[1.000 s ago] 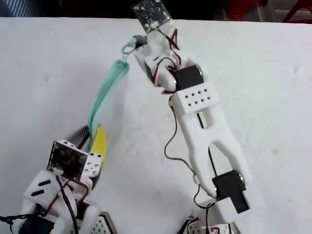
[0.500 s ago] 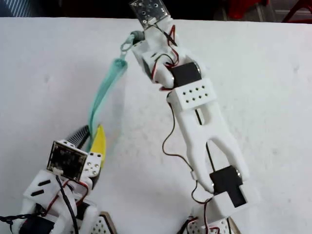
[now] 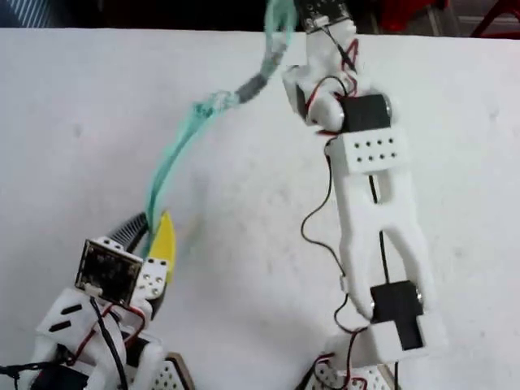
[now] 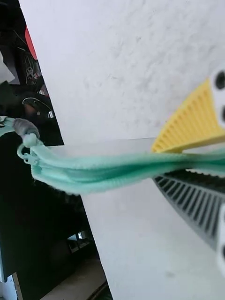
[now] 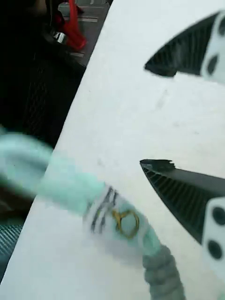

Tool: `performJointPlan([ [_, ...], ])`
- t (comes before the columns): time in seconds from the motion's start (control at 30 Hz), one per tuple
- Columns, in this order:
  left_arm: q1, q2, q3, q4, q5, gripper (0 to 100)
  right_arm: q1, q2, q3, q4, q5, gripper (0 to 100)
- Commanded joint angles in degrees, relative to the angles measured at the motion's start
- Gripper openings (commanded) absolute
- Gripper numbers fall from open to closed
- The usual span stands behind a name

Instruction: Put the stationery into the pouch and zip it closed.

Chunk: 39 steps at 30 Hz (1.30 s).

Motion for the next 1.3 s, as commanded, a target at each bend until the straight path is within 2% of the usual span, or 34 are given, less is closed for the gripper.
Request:
performJointPlan([
  [0.0,0.1,0.2,-0.4,0.1,-0.2,2,0.3,-6.5,-2.5,8.3,0.1,32.0],
  [0.13,0.0,0.2,-0.4,0.1,-0.2,2,-0.1,-12.4,-2.6,18.2,-0.5,28.3],
  [0.27,0.2,0.2,-0.4,0.1,-0.4,2,-2.6,-20.0,-2.6,21.5,-11.7,27.2],
  [0.33,0.2,0.2,-0.4,0.1,-0.4,2,-6.0,-22.7,-2.6,22.3,-17.2,27.5],
  [0.5,0.2,0.2,-0.1,0.2,-0.4,2,-18.1,-24.8,-2.7,21.4,-29.9,34.3],
  [0.63,0.4,0.2,1.4,-1.1,-0.4,2,-23.5,-24.8,-2.6,17.3,-36.6,42.1],
  [0.77,0.4,0.2,1.6,-1.5,-0.4,2,-27.7,-24.1,-2.4,13.5,-38.9,42.5],
  [0.97,0.4,0.2,1.6,-1.5,-0.4,2,-33.8,-16.3,-3.0,13.1,-41.3,42.5],
  [1.17,0.4,0.2,1.6,-1.5,-0.4,2,-34.8,-7.7,-11.9,13.4,-41.6,42.5],
  [1.27,0.4,0.2,1.6,-1.5,-0.4,2,-36.0,-3.7,-15.3,16.5,-44.0,42.5],
])
